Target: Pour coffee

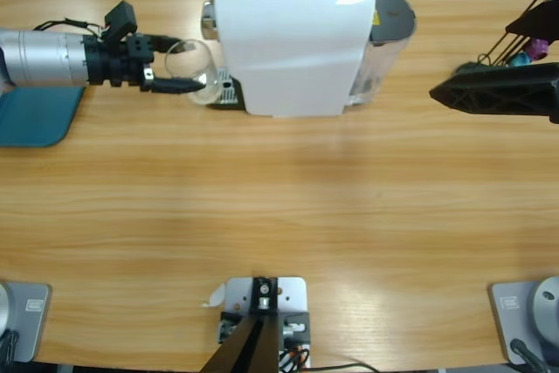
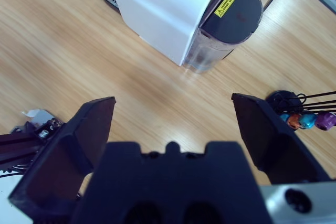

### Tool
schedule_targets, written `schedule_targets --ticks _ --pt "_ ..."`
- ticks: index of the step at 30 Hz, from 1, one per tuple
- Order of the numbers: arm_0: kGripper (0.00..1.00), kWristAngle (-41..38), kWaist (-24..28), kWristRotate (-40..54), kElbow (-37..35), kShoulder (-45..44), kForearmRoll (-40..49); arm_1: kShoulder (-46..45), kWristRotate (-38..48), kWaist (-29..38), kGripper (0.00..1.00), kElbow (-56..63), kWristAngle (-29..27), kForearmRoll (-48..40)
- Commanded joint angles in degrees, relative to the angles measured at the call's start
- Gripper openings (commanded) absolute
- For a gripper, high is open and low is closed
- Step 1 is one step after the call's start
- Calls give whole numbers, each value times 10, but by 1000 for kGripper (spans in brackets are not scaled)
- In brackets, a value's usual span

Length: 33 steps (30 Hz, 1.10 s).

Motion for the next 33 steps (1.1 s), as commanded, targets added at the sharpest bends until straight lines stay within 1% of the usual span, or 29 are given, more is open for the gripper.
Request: schedule_targets --ticks 1,5,8,14,18,25,31,32,33 --pt "0 26 -7 0 -46 54 -8 15 -4 1 1000 17 -2 -3" --pt "0 32 -7 -4 -65 64 -4 2 -5 0 1000 15 3 16" --pt "0 32 -10 -4 -65 63 0 -12 -5 0 1000 23 5 19" --pt "0 32 -27 -6 -49 55 4 -8 -5 0 1000 23 4 12" --pt "0 38 -30 -5 -43 53 3 -8 -5 0 1000 23 4 11" --pt "0 47 -35 -4 -10 39 2 -5 -5 0 1000 31 5 0" --pt "0 53 -35 -3 -13 40 2 -3 -2 0 1000 39 6 -10" --pt "76 54 -35 -3 -14 40 2 -2 -2 0 1000 38 6 -10" --pt "639 56 -35 -4 -14 40 2 -2 -2 0 1000 38 6 -10"
